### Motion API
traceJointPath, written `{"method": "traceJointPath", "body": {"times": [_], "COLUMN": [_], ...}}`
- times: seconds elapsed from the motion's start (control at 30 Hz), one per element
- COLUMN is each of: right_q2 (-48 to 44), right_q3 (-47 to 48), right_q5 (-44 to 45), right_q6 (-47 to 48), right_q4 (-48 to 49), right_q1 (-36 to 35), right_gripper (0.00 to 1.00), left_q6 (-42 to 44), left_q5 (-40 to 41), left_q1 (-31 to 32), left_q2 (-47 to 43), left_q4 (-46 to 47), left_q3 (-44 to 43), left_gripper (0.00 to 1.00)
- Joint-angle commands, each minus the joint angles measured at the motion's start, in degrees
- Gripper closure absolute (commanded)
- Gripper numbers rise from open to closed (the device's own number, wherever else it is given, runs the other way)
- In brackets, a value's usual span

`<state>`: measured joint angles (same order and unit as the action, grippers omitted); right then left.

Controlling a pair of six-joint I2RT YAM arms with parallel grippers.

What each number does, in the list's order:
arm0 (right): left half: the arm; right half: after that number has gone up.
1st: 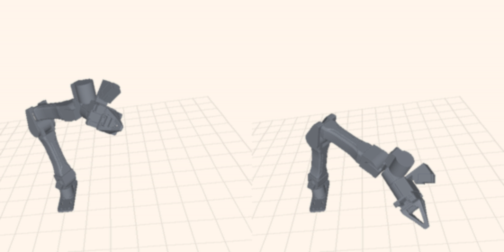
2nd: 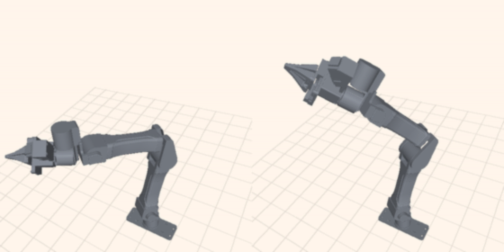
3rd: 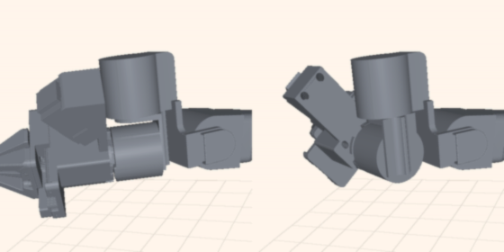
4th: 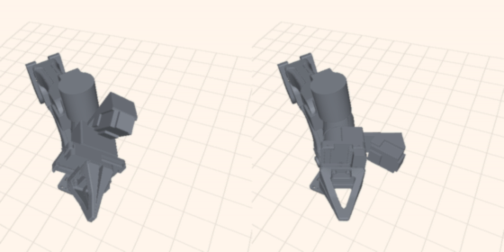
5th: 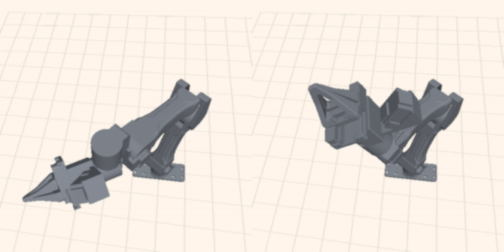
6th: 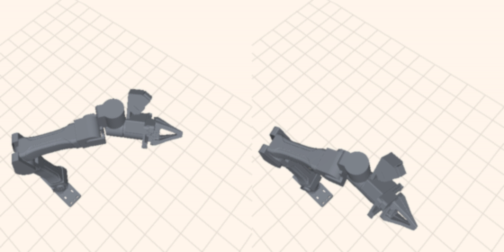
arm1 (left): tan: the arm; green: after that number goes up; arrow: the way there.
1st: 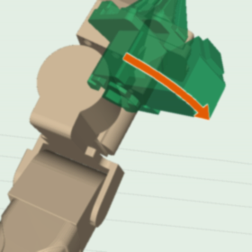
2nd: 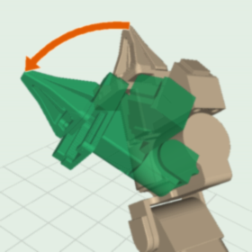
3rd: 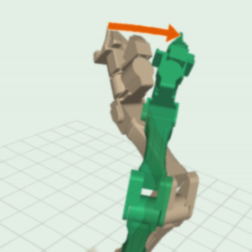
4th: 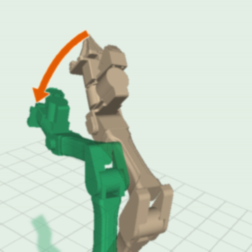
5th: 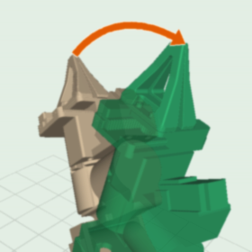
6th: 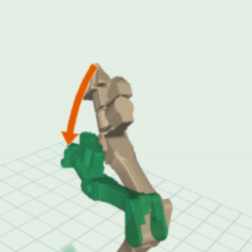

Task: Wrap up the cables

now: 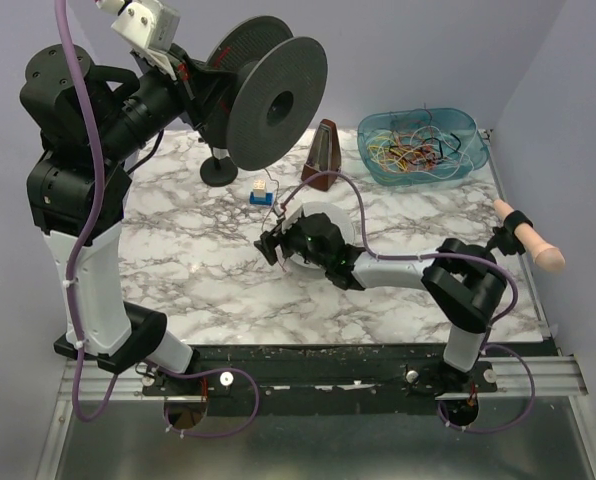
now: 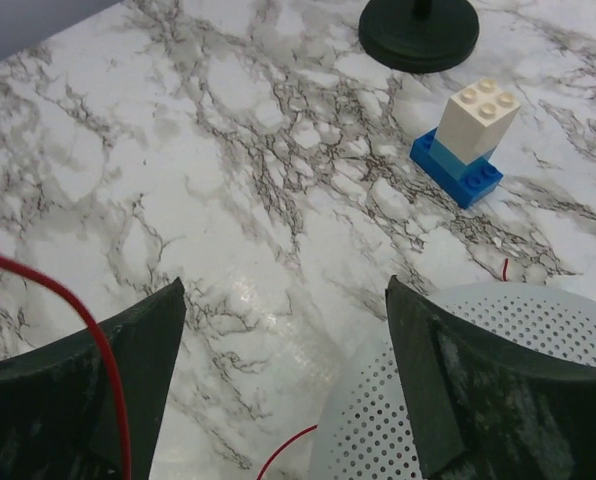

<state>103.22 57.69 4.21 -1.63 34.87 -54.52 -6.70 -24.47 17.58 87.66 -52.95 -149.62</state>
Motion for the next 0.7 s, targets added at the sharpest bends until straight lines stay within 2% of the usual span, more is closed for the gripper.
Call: {"method": "traceJointPath", "body": {"times": [0.0, 0.07, 0.23, 0.27, 0.33, 0.4, 0.57, 0.67], "right_q2": [3.6, 4.3, 1.9, 0.8, -2.4, -5.6, -13.1, -18.4], "right_q3": [0.4, -0.7, -5.0, -5.9, -7.7, -9.1, -12.4, -13.4], "right_q5": [-3.9, -3.9, -3.9, -3.9, -3.9, -7.8, -15.6, -19.8], "right_q6": [0.8, 0.1, -2.7, -2.9, -3.8, -5.9, -13.9, -16.0], "right_q4": [3.4, 3.7, 5.7, 5.8, 5.7, 5.2, 3.5, 0.9], "right_q1": [0.1, 0.1, 0.1, 0.5, 1.4, 3.8, 15.0, 21.0], "right_gripper": [0.16, 0.34, 0.90, 0.97, 0.99, 0.99, 0.99, 0.99], "left_q6": [0.0, 0.2, 1.2, 1.4, 2.0, 2.2, -3.6, 3.7], "left_q5": [-1.4, -1.5, -1.6, -1.6, -2.4, -5.6, -26.6, -28.8], "left_q1": [-0.4, -0.4, -0.5, -0.6, -0.9, -1.1, -1.1, -1.1], "left_q2": [-0.4, -0.4, 0.0, -0.1, -0.5, -0.8, -2.3, -4.6], "left_q4": [2.7, 2.2, 0.7, 0.1, -1.2, -2.7, -5.2, -13.2], "left_q3": [-2.6, -3.8, -6.3, -6.6, -6.7, -7.7, -8.0, -5.5], "left_gripper": [1.00, 1.00, 1.00, 1.00, 1.00, 1.00, 1.00, 1.00]}}
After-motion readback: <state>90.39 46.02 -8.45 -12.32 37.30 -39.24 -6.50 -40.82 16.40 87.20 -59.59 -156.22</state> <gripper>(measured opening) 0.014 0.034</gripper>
